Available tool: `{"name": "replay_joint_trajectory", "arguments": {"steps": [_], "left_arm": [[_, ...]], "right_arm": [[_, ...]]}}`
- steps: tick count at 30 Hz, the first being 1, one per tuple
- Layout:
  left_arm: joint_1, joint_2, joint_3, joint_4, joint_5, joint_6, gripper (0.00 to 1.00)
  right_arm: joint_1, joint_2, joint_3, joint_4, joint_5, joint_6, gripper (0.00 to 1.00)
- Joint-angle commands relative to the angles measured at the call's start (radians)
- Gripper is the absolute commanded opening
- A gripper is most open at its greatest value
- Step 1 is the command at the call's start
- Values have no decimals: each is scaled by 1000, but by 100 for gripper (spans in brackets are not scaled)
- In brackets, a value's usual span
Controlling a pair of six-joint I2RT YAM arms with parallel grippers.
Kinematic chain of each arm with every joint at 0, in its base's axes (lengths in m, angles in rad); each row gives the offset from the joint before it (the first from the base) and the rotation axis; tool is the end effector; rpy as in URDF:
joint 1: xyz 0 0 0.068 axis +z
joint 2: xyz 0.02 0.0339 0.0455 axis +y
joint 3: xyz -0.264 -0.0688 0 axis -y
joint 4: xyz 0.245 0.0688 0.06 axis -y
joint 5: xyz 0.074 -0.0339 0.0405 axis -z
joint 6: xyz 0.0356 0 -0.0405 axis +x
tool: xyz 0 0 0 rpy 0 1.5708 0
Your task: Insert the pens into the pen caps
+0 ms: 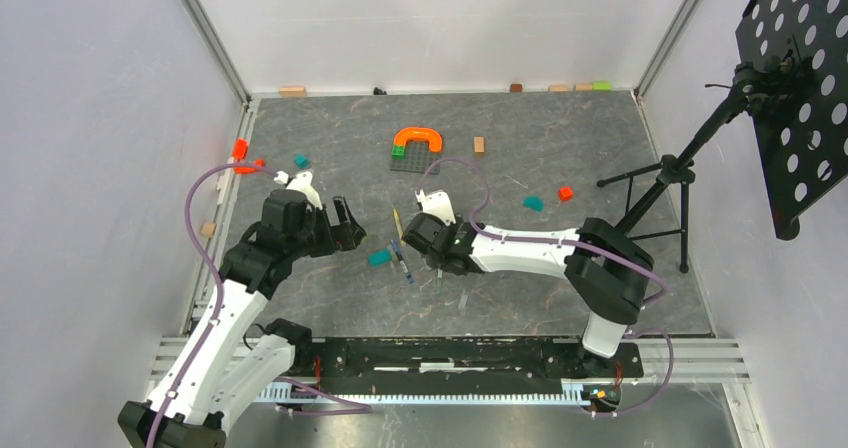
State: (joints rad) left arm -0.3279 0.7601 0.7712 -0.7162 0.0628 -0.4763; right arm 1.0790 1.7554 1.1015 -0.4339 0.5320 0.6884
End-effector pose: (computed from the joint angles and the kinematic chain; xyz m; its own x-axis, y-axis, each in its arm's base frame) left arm 0.1473 -0.0525 0.2871 -0.7134 -0.2407 -0.6581 0.0445 0.9217 -0.3853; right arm 0.1803 0.2983 0.1789 -0.7349 -0.2124 -0.6441 -0.2351 0.9706 -0.0519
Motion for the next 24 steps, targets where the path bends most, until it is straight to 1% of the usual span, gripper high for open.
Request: {"name": "replay_joint_trajectory", "arguments": {"steps": [1,9,12,17,20,24], "left_arm": [[-4,-15,7,10,28,42,100],[-4,-19,7,11,28,43,99],[-5,-19,7,10,26,42,99],[-4,-18,7,11,24,43,99],[-4,-18,6,11,24,42,99],[-4,-14,6,10,25,42,99]], "right_arm": [[7,22,24,-6,18,44,64],[8,57,-1,24,-3,51,58],[6,61,-20,40,-9,58,57],[7,52,-58,75,-16,64,51],[7,54,-70,80,-23,66,50],[7,52,-86,92,-24,66,44]]}}
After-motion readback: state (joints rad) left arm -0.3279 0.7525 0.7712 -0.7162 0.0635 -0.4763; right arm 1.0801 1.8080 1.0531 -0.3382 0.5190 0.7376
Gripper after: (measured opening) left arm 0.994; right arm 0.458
